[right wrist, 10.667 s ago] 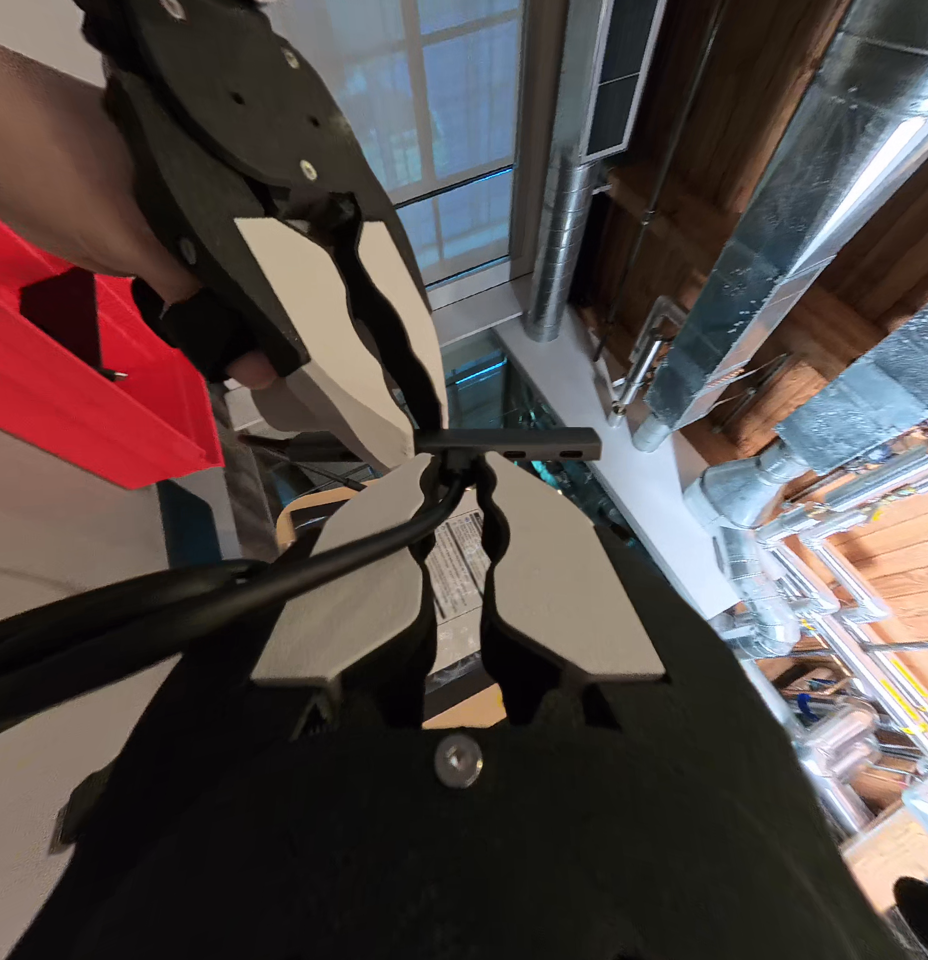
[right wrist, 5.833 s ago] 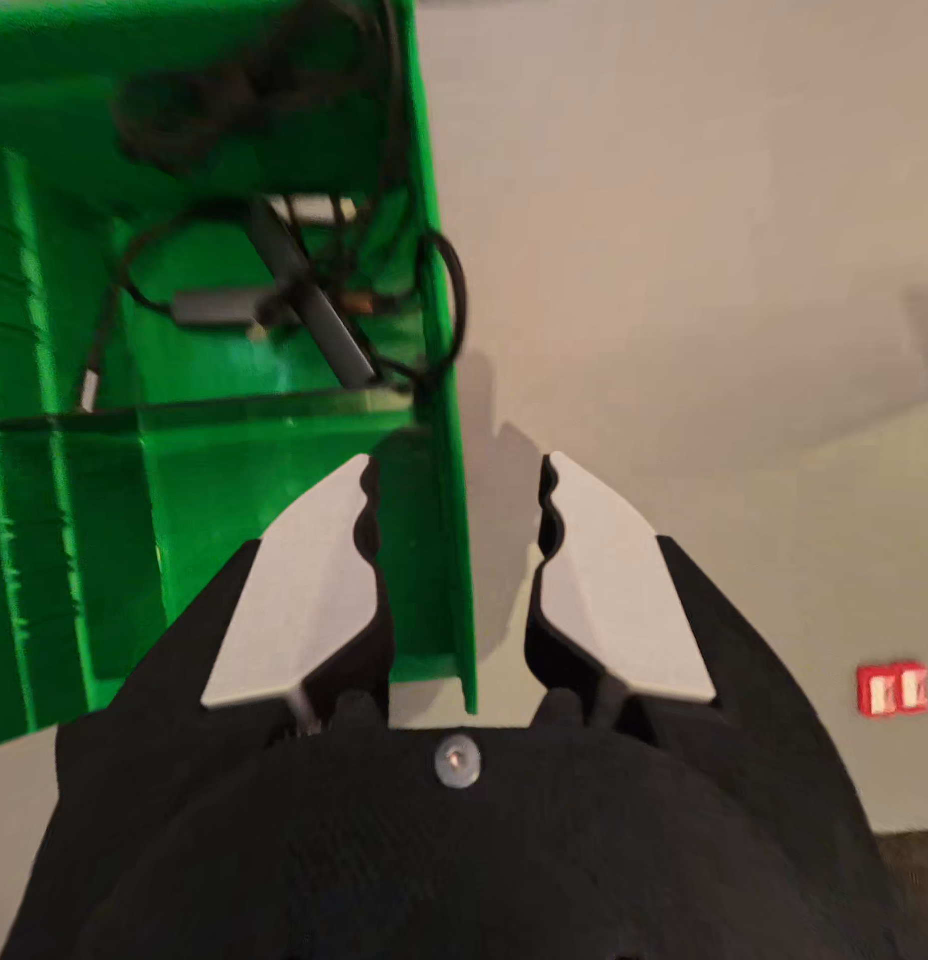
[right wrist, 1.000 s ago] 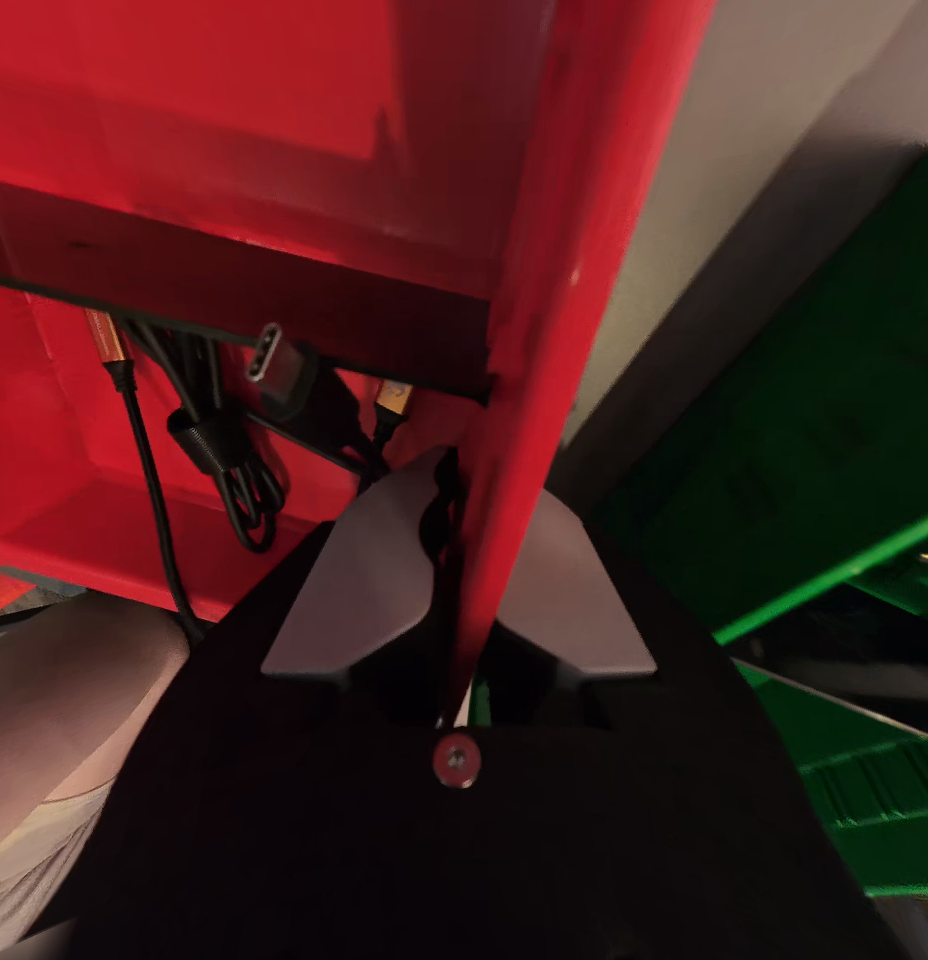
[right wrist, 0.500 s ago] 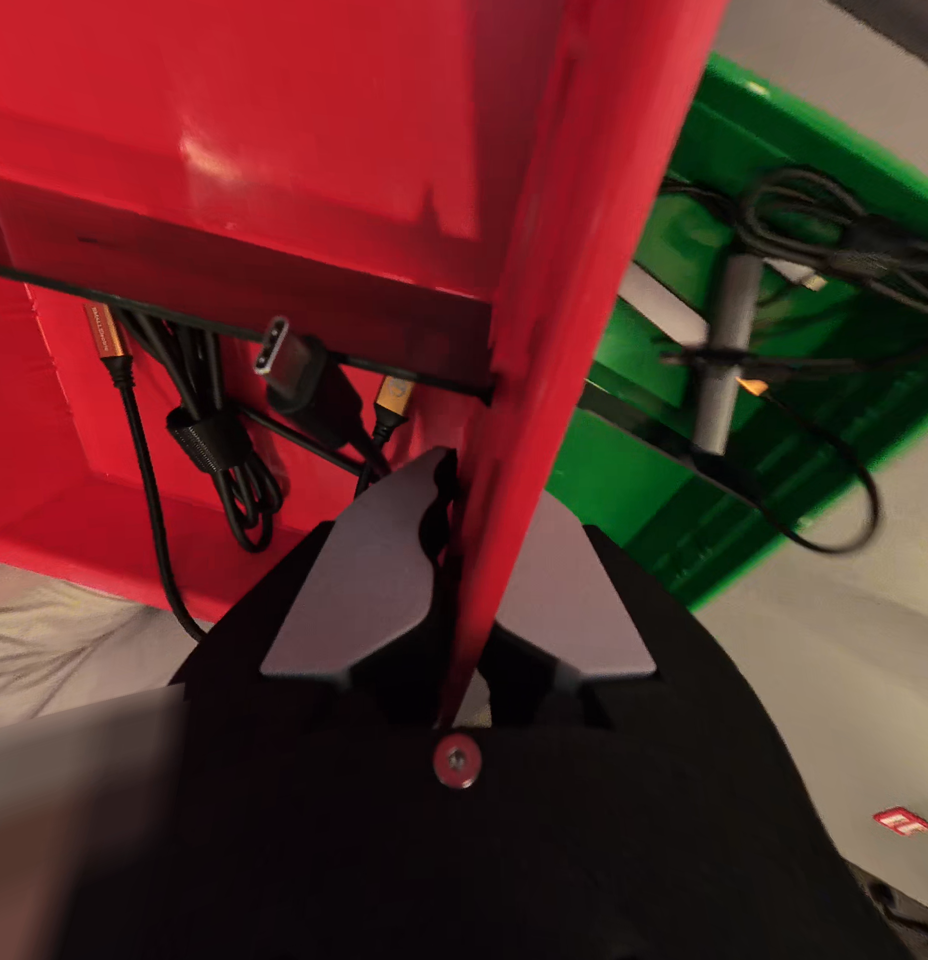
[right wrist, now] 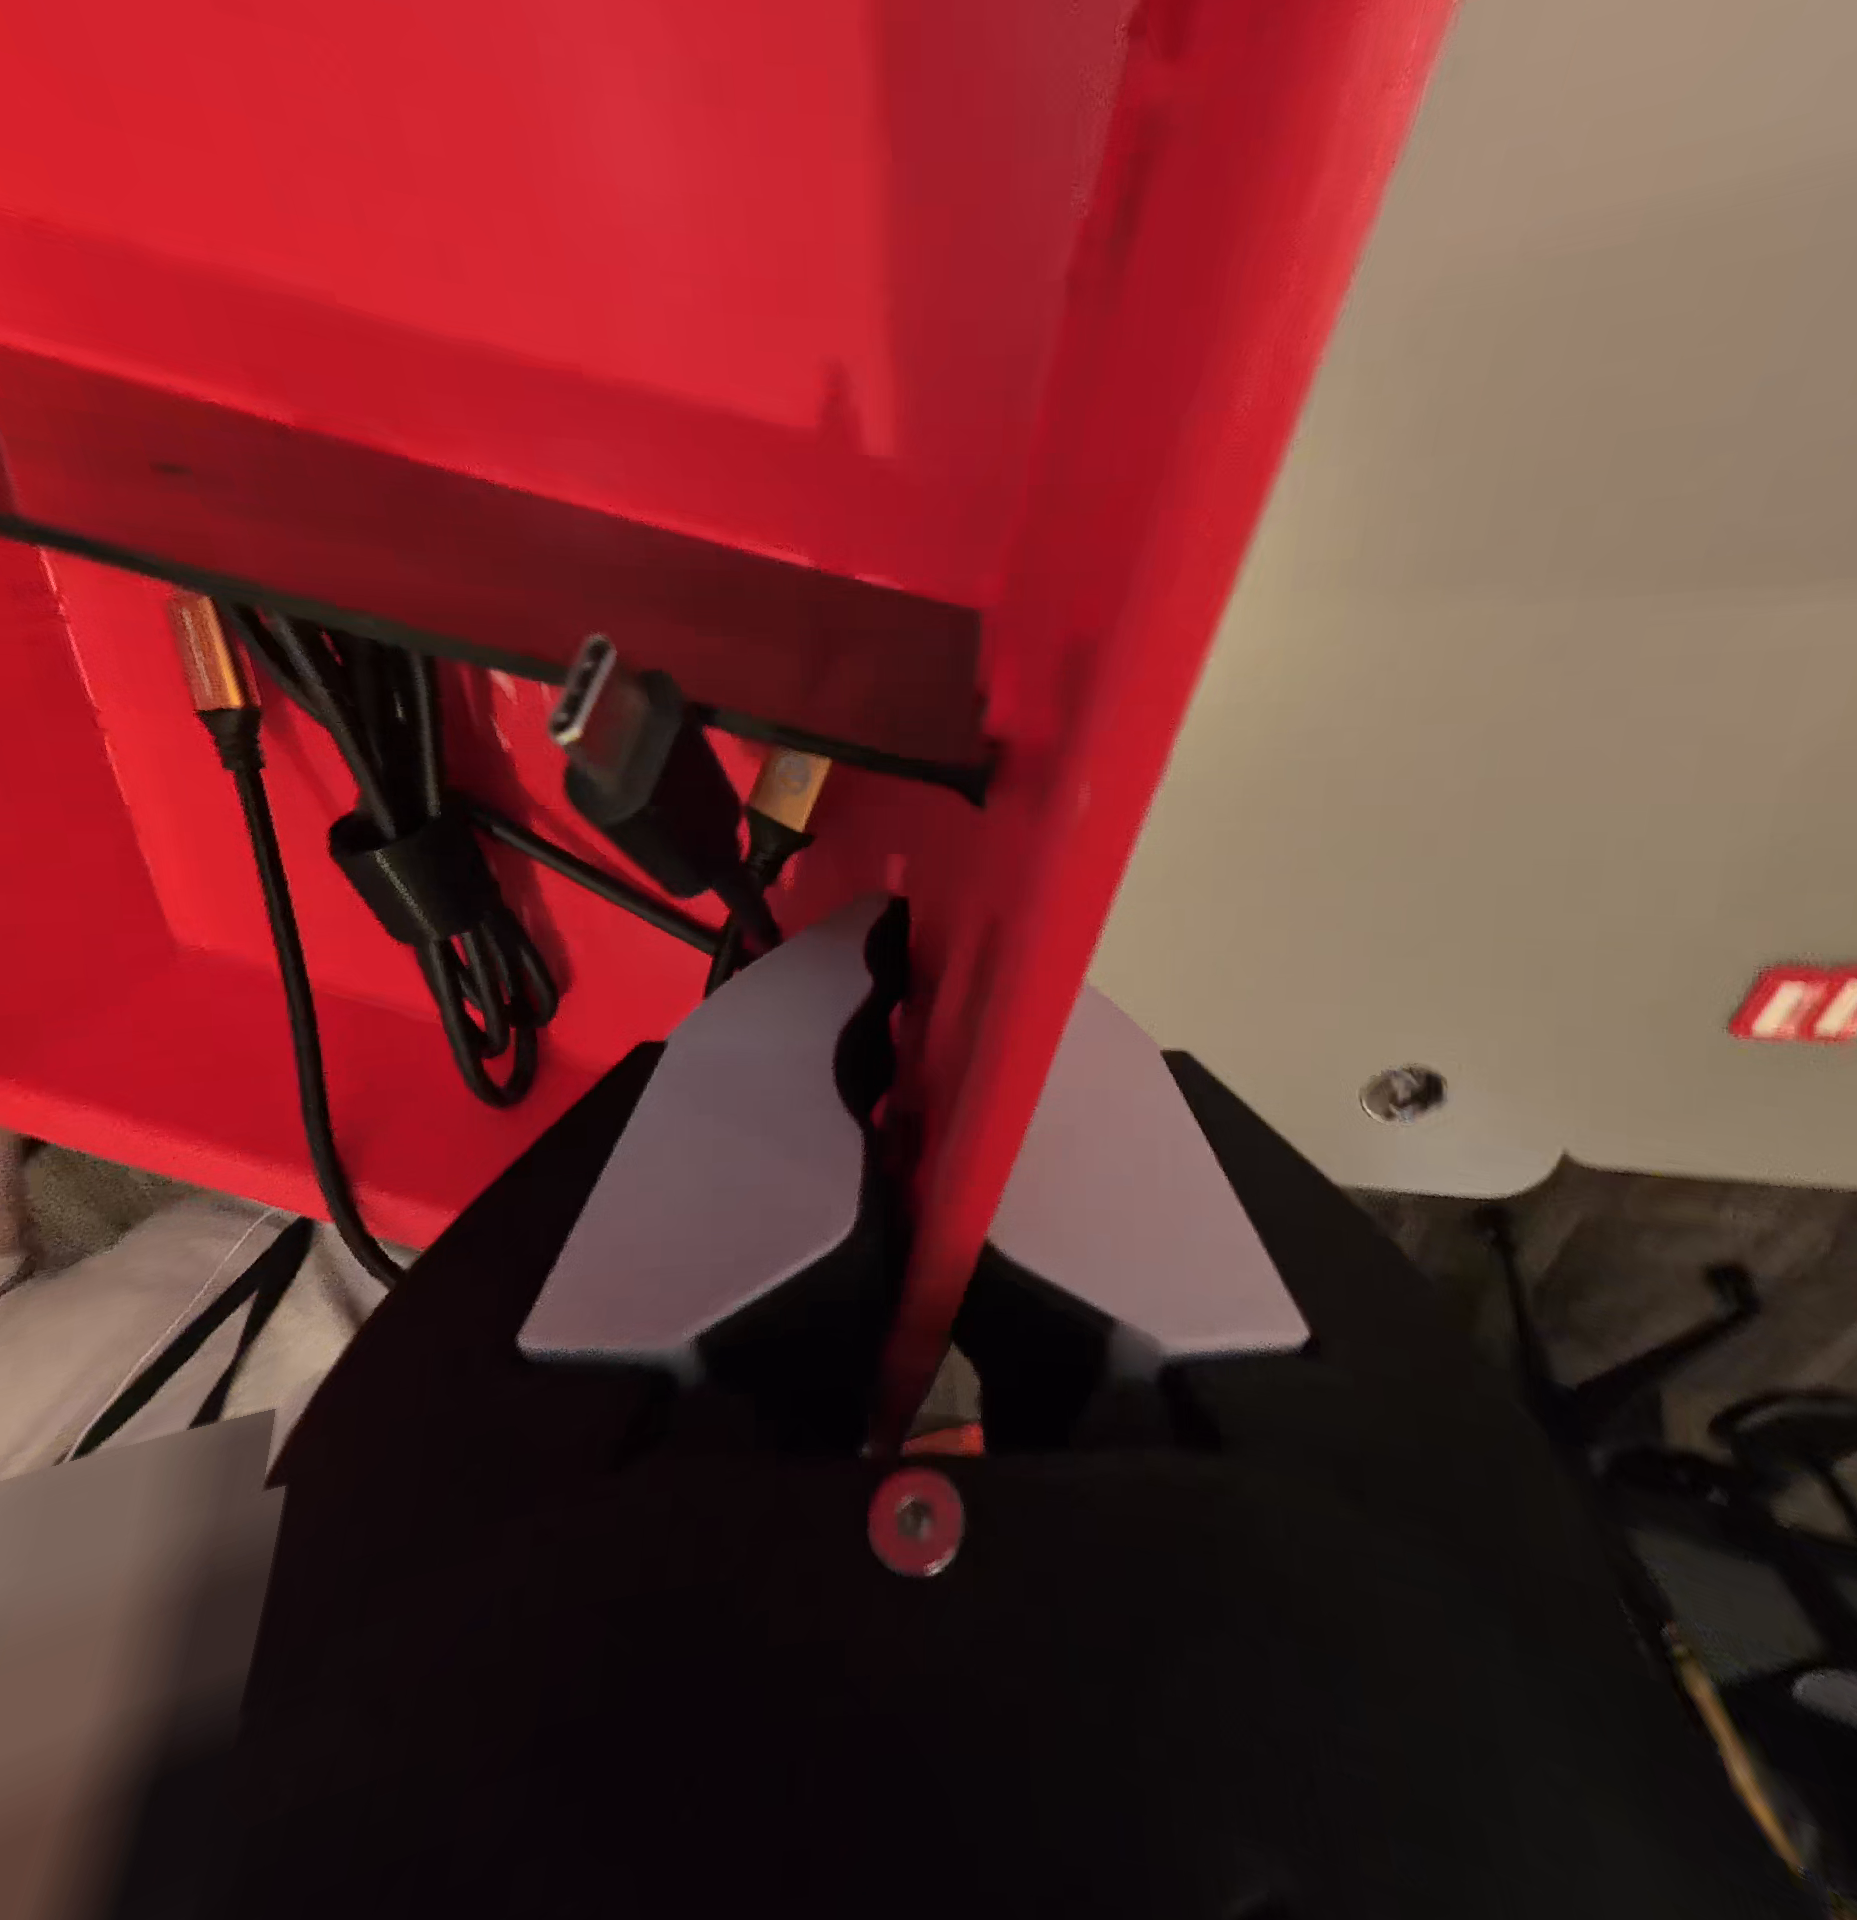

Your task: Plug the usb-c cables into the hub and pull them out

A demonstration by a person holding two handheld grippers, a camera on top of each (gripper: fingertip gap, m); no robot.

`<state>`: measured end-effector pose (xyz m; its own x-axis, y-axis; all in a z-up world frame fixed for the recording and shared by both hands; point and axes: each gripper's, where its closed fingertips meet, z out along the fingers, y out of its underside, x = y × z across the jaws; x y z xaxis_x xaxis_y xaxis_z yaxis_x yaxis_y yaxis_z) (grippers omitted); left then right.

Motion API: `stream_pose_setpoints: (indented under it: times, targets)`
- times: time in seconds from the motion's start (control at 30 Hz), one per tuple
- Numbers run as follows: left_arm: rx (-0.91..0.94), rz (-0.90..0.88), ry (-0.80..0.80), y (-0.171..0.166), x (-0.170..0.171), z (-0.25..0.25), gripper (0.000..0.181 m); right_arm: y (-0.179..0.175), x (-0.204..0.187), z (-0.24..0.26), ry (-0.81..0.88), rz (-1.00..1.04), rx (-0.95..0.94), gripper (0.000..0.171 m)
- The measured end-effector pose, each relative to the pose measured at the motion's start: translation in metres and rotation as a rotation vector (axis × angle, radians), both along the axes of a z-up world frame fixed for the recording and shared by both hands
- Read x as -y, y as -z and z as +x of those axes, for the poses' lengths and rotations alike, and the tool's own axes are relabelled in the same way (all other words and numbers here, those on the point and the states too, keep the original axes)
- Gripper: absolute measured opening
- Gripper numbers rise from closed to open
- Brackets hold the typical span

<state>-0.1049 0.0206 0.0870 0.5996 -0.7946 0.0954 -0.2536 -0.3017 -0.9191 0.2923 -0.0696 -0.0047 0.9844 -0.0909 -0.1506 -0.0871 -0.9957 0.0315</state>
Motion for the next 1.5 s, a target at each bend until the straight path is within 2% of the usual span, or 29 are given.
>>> stream_pose_setpoints:
  times: [0.1, 0.17, 0.3, 0.43, 0.47, 0.57, 0.63, 0.77, 0.87, 1.0, 1.17, 1.33, 1.5]
  targets:
    - [-0.178, -0.126, -0.036, 0.064, -0.023, 0.023, 0.064, 0.036, 0.018, 0.046, 0.094, -0.046, 0.068, 0.006]
    - [-0.257, -0.194, -0.052, 0.096, -0.031, 0.031, 0.064, 0.058, 0.026, 0.068, 0.105, -0.069, 0.101, 0.006]
    - [-0.349, -0.267, -0.094, 0.129, -0.04, 0.034, 0.058, 0.096, 0.036, 0.08, 0.112, -0.11, 0.067, 0.006]
    - [-0.491, -0.349, -0.074, 0.159, -0.034, 0.029, 0.057, 0.109, 0.026, 0.073, 0.096, -0.058, 0.041, 0.006]
    - [-0.537, -0.395, -0.055, 0.168, -0.029, 0.026, 0.051, 0.11, 0.023, 0.072, 0.086, -0.045, 0.062, 0.006]
    - [-0.461, -0.518, 0.035, 0.171, -0.015, 0.036, 0.031, 0.112, 0.013, 0.072, 0.04, -0.017, 0.15, 0.007]
    - [-0.443, -0.554, 0.078, 0.171, -0.01, 0.038, 0.018, 0.113, 0.003, 0.064, 0.049, 0.003, 0.134, 0.006]
    - [-0.499, -0.557, 0.112, 0.172, -0.01, 0.024, 0.016, 0.121, -0.018, 0.039, 0.015, 0.029, 0.101, 0.006]
    - [-0.52, -0.62, 0.094, 0.172, -0.016, -0.006, 0.012, 0.134, -0.03, 0.015, -0.002, 0.027, 0.039, 0.007]
    - [-0.493, -0.694, -0.042, 0.171, -0.041, -0.064, 0.006, 0.141, -0.049, -0.028, 0.036, 0.053, -0.055, 0.009]
    - [-0.495, -0.665, -0.266, 0.17, -0.074, -0.14, 0.004, 0.14, -0.071, -0.078, -0.103, 0.068, -0.085, 0.013]
    - [-0.385, -0.749, -0.364, 0.169, -0.074, -0.193, 0.006, 0.14, -0.075, -0.069, -0.071, 0.078, -0.11, 0.012]
    - [-0.294, -0.782, -0.569, 0.168, -0.073, -0.259, 0.006, 0.139, -0.042, -0.04, 0.001, 0.044, -0.137, 0.016]
